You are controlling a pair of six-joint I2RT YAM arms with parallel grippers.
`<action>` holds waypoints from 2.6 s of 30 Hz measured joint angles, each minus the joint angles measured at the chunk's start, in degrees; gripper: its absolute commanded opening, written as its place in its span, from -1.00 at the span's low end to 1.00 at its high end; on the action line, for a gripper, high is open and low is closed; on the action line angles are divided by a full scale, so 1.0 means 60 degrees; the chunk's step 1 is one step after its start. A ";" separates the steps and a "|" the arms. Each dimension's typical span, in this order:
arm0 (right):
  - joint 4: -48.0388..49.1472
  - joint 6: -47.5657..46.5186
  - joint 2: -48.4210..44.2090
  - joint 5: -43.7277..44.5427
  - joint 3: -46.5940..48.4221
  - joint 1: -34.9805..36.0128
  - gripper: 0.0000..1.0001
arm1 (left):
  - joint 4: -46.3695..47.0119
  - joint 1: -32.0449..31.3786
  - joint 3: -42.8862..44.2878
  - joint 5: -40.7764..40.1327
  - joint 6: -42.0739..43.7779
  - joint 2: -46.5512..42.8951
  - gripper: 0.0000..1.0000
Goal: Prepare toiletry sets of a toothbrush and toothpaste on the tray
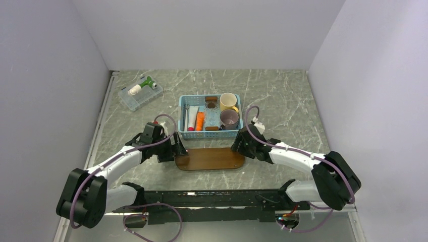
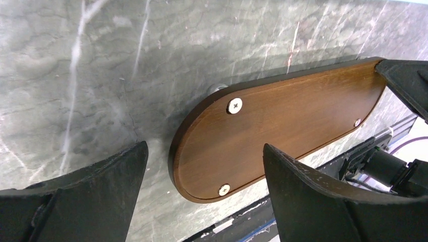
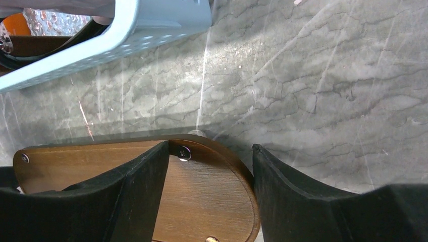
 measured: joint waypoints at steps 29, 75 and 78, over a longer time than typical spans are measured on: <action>-0.0040 0.0430 -0.0710 0.0120 -0.0583 0.0543 0.29 | -0.0306 -0.1115 -0.0433 0.0058 -0.0022 -0.0878 0.71; -0.3570 -0.3847 0.1548 0.2255 0.6659 0.0572 0.45 | -0.5391 -0.1144 0.4499 -0.4011 0.2116 -0.3628 0.99; -0.3672 -0.4076 0.2186 0.2142 0.7144 0.0572 0.35 | -0.5286 -0.1147 0.4335 -0.4131 0.2415 -0.4153 0.99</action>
